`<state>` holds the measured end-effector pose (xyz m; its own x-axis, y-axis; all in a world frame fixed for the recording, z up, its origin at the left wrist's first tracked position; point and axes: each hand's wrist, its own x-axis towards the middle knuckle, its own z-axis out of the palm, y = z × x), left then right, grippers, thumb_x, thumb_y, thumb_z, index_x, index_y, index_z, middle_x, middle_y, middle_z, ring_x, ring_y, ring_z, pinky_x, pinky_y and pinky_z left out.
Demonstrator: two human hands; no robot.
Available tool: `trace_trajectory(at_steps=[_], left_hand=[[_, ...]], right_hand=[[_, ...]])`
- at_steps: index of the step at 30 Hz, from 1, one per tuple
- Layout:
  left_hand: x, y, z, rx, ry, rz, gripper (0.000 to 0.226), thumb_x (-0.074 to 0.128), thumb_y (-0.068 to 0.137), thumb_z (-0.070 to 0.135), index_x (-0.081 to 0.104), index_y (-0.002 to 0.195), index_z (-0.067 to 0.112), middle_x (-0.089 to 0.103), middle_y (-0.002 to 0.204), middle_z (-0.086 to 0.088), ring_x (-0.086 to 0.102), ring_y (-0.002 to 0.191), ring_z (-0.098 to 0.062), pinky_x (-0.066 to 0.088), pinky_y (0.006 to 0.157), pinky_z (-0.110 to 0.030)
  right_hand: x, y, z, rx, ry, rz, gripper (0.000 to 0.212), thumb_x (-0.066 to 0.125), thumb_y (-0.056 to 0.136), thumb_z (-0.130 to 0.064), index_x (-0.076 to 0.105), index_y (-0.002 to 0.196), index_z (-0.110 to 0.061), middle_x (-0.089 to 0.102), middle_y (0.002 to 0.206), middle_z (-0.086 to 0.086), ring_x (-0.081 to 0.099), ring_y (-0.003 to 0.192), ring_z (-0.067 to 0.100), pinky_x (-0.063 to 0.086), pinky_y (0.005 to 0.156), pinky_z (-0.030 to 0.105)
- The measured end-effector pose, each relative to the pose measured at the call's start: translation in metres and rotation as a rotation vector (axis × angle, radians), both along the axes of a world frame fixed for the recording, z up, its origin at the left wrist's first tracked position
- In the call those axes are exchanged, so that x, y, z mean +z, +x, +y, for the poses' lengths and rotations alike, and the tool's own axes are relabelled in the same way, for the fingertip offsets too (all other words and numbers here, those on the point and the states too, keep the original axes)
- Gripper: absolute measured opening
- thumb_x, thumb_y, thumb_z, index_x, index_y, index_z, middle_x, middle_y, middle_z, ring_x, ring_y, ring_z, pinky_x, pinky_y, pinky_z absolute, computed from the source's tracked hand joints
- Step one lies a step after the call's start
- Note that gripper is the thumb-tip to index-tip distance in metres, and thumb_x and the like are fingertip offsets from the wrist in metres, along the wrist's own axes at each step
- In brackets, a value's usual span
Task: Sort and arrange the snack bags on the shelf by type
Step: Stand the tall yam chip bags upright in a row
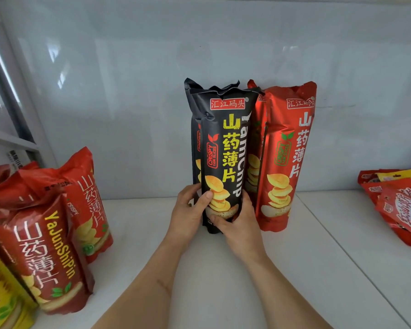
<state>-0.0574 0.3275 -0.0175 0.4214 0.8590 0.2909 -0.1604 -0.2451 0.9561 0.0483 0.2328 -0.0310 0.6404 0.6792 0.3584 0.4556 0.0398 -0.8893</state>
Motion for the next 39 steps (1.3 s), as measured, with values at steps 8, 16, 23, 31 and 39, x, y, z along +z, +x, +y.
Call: trace_trajectory(at_steps=[8, 16, 23, 31, 39], left_hand=[[0.017, 0.018, 0.032, -0.022, -0.167, -0.056, 0.097, 0.058, 0.075, 0.066, 0.025, 0.157, 0.028, 0.036, 0.16, 0.004, 0.034, 0.143, -0.011, 0.031, 0.103, -0.027], [0.015, 0.029, 0.045, -0.221, -0.175, -0.029, 0.098, 0.058, 0.059, 0.092, 0.061, 0.132, 0.026, 0.071, 0.125, 0.002, 0.065, 0.119, -0.015, 0.046, 0.106, -0.04], [0.011, 0.027, 0.031, -0.338, -0.137, 0.027, 0.104, 0.059, 0.054, 0.095, 0.061, 0.132, 0.027, 0.07, 0.129, 0.003, 0.063, 0.123, -0.013, 0.043, 0.105, -0.034], [0.016, 0.025, 0.019, -0.312, -0.093, 0.046, 0.126, 0.063, 0.049, 0.095, 0.037, 0.151, 0.027, 0.058, 0.144, 0.006, 0.052, 0.133, -0.01, 0.042, 0.111, -0.031], [0.012, 0.016, 0.008, -0.247, -0.017, 0.053, 0.142, 0.071, 0.038, 0.092, 0.019, 0.156, 0.034, 0.032, 0.16, 0.012, 0.031, 0.146, -0.006, 0.031, 0.115, -0.032]], right_hand=[[-0.008, 0.003, 0.005, 0.034, -0.001, 0.057, 0.094, 0.083, 0.063, -0.049, 0.034, 0.143, -0.044, 0.049, 0.136, -0.023, 0.046, 0.13, 0.003, 0.047, 0.104, 0.041], [-0.012, 0.006, 0.003, 0.021, -0.009, 0.057, 0.096, 0.082, 0.058, -0.053, 0.035, 0.141, -0.047, 0.052, 0.132, -0.024, 0.05, 0.126, 0.003, 0.049, 0.103, 0.039], [-0.012, 0.006, -0.024, -0.016, -0.043, -0.03, 0.092, 0.078, 0.063, -0.054, 0.034, 0.143, -0.042, 0.052, 0.134, -0.024, 0.047, 0.128, 0.003, 0.048, 0.103, 0.037], [-0.01, 0.004, -0.02, -0.072, -0.09, -0.018, 0.1, 0.072, 0.063, -0.06, 0.028, 0.149, -0.038, 0.047, 0.141, -0.021, 0.041, 0.134, 0.007, 0.045, 0.106, 0.042], [0.004, -0.006, -0.023, -0.142, -0.176, -0.11, 0.1, 0.075, 0.069, -0.058, 0.025, 0.151, -0.031, 0.043, 0.147, -0.009, 0.04, 0.135, 0.014, 0.046, 0.105, 0.039]])
